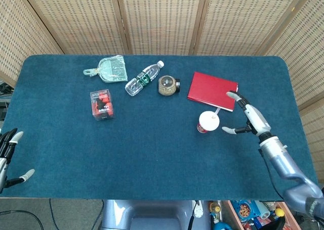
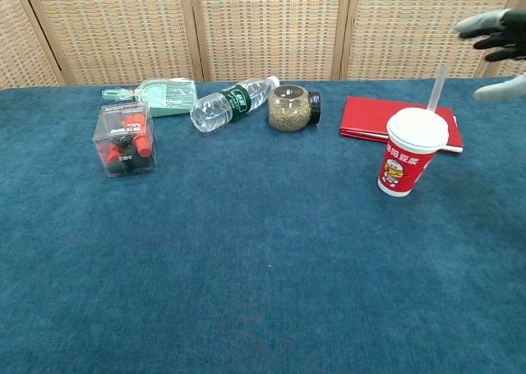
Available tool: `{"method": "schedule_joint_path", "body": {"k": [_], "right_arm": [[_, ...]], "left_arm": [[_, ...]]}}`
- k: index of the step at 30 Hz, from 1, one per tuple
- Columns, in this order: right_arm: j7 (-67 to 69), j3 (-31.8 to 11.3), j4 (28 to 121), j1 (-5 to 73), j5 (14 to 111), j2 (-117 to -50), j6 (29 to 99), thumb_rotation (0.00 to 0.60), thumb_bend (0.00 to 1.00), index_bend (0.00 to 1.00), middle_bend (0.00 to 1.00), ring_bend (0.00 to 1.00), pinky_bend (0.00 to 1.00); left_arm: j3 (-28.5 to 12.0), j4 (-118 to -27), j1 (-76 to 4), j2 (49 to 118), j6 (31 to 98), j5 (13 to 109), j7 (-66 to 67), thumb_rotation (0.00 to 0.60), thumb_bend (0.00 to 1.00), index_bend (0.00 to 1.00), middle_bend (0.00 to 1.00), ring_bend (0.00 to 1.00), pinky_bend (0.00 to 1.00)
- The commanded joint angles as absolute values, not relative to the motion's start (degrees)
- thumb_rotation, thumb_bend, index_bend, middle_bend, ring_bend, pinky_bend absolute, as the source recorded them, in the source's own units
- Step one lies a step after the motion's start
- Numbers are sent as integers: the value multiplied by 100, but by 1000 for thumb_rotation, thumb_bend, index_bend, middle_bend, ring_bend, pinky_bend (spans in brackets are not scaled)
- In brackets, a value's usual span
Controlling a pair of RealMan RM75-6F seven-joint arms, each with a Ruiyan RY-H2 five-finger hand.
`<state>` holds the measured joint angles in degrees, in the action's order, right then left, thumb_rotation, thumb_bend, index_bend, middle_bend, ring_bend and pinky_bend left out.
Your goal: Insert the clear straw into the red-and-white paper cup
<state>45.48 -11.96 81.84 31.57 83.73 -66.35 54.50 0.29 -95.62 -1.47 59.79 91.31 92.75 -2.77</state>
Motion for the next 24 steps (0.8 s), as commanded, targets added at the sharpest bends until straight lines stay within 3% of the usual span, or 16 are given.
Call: {"method": "schedule_joint_path", "body": {"k": [1,11,17,24], "right_arm": [[3643,-847,8580,2743,8798,-6132,6046,600,0,0,0,0,0],[1852,-291,8736,1675,9722,-6012,8011,600,0,0,0,0,0],[671,-36,8709,1175,10039,-6203,8695,600,0,0,0,0,0],[-114,59,9009,828,10034,-6214,9022,600,0,0,0,0,0]], "left_arm": [[29,-9547,-122,5992,9179,9294,-246,600,165,0,0,0,0],[45,-9540,-72,6036,9235,9321,-80,600,165,0,0,0,0],[48,-9579,-29,6067,9287,9326,65,600,165,0,0,0,0],[82,-9576,-9,6061,9310,9397,53,600,165,0,0,0,0]]}}
